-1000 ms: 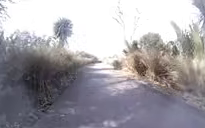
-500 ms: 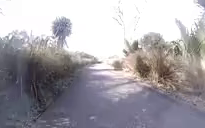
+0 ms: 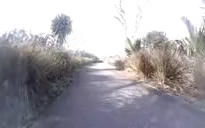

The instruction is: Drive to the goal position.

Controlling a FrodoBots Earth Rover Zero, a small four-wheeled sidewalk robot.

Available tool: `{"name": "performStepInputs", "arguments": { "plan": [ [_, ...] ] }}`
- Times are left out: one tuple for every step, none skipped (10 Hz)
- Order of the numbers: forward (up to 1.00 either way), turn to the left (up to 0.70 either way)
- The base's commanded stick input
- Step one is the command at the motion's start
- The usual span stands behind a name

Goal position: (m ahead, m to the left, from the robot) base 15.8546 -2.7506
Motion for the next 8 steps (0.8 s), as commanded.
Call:
{"name": "performStepInputs", "arguments": {
  "plan": [
    [0.45,0.0],
    [0.45,0.0],
    [0.45,0.0],
    [0.45,0.0],
    [0.45,0.0],
    [0.45,0.0],
    [0.45,-0.01],
    [0.45,-0.03]
  ]
}}
